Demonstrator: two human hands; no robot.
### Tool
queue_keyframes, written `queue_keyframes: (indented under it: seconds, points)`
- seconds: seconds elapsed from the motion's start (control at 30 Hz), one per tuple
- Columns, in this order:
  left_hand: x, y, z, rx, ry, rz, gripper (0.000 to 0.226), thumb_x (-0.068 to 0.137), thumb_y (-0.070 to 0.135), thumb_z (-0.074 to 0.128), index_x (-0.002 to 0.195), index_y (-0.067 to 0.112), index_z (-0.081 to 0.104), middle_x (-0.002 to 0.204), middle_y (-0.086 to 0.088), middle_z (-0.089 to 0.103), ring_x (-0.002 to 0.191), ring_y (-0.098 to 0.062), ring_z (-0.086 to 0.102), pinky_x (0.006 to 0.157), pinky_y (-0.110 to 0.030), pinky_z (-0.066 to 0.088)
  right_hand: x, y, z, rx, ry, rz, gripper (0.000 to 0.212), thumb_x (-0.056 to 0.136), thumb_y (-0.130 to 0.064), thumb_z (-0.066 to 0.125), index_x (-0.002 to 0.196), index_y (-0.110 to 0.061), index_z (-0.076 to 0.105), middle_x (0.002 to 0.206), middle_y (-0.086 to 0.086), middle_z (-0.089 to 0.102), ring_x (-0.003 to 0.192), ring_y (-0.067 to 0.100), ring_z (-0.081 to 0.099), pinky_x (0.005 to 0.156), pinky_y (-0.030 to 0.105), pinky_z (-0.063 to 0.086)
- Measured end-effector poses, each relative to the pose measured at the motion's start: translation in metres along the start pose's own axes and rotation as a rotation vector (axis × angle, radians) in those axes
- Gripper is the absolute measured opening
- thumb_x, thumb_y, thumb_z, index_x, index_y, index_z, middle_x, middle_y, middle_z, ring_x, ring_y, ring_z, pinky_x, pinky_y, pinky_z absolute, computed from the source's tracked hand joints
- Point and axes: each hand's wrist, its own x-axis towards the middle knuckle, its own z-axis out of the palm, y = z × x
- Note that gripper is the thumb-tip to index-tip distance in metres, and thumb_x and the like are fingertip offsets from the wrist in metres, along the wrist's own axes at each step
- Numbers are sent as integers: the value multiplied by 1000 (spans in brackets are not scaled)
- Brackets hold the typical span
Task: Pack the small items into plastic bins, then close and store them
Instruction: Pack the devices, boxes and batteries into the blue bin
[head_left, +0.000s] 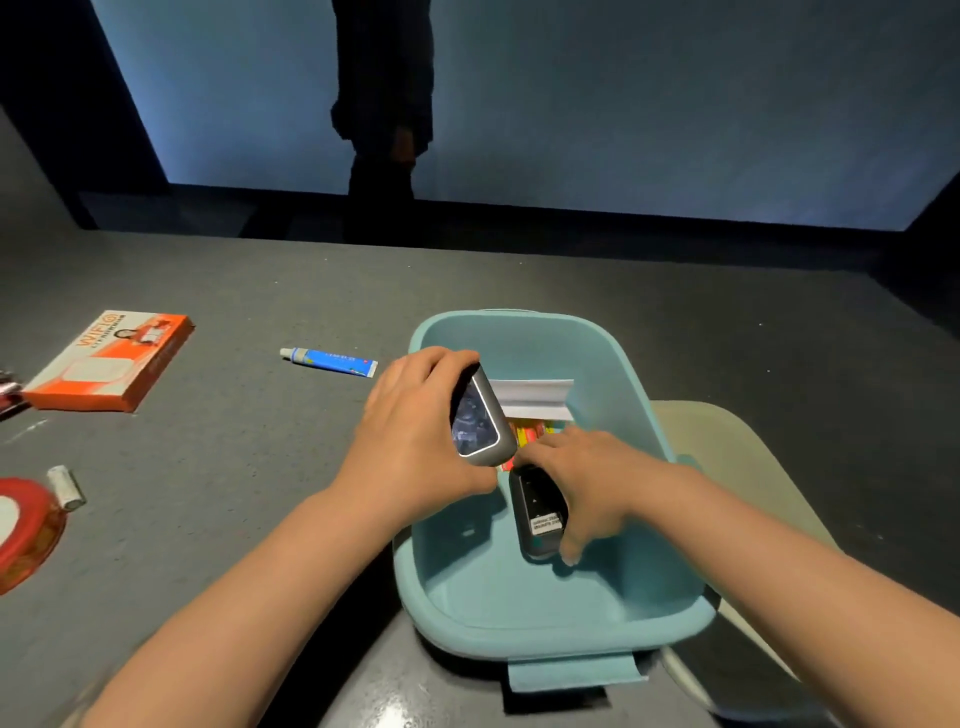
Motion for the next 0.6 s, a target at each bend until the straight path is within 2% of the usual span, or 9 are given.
queue_keyframes:
  seconds: [0.17,0.27,0.4,0.5,0.6]
  points:
    - [6,-3,3,135,-88,46,94,43,49,68,131,31,40,121,12,45,113,-15,40,99,-25,29,-3,-4,10,-153,-15,23,93,51,-52,83,127,-22,38,118,1,50,108,24,48,98,37,35]
    - [9,-5,7,184,-136,63,97,42,51,70,131,31,40,121,10,45,113,-18,38,107,-32,27,-2,2,2,-218,34,61,92,50,-53,81,125,-19,40,119,2,51,114,24,46,109,40,25]
    - [9,-10,10,171,-138,50,94,42,51,72,128,32,41,118,11,46,110,-17,38,97,-24,26,5,9,-7,-311,-66,143,92,58,-47,78,134,-15,38,124,5,54,124,26,42,118,45,11]
    - [9,-10,10,168,-150,52,94,42,51,74,128,32,40,117,12,45,109,-16,34,100,-26,25,9,7,-1,-339,-133,165,94,61,-42,76,137,-10,30,112,6,60,116,27,48,116,42,14]
    - [8,-10,8,176,-170,53,93,43,51,74,128,33,40,114,12,44,104,-13,31,110,-38,25,15,7,3,-361,-123,171,94,64,-33,75,139,-8,25,111,6,61,113,28,50,112,41,19]
